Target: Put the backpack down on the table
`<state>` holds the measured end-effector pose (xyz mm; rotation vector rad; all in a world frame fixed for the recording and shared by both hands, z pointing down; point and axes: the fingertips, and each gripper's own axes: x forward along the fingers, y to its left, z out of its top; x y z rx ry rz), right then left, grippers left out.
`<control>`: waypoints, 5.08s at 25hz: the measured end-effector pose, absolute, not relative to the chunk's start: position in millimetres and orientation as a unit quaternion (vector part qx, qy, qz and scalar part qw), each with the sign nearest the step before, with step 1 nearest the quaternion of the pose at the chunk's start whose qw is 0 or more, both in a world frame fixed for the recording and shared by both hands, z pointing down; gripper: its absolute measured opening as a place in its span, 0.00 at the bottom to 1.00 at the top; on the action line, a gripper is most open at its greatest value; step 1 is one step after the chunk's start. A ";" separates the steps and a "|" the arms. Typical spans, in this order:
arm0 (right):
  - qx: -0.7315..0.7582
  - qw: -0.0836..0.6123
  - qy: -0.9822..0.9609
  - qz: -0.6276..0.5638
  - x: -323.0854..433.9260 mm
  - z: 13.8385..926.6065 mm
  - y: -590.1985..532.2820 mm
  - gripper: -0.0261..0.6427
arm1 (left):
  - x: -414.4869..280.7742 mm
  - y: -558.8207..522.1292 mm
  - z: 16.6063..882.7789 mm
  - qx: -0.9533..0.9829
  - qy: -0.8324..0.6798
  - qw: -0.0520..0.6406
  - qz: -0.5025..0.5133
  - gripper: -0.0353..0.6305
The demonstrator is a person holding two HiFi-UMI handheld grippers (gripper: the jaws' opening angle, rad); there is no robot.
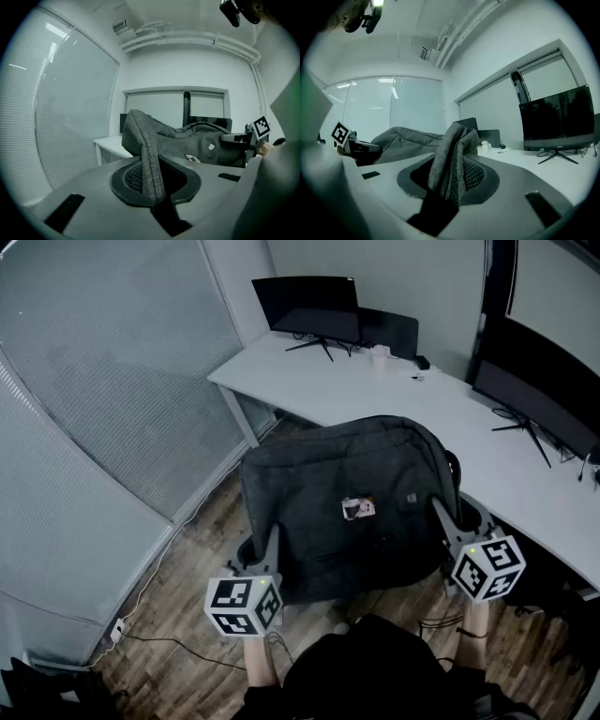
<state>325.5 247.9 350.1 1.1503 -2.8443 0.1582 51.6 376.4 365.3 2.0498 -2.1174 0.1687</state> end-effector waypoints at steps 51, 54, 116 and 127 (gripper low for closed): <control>0.309 0.074 -0.944 0.085 198.8 376.9 93.1 0.22 | -56.7 261.5 401.2 0.633 -0.756 0.162 0.048 0.12; 0.314 0.075 -0.942 0.086 178.1 375.8 73.6 0.22 | -79.7 239.6 400.8 0.636 -0.752 0.164 0.048 0.12; 0.409 0.027 -0.907 0.098 20.0 352.1 -311.4 0.22 | -275.9 -208.5 376.6 0.721 -0.674 0.146 0.060 0.12; 0.430 0.049 -0.893 0.123 7.4 387.0 -373.0 0.22 | -292.2 -284.6 405.6 0.733 -0.650 0.174 0.097 0.12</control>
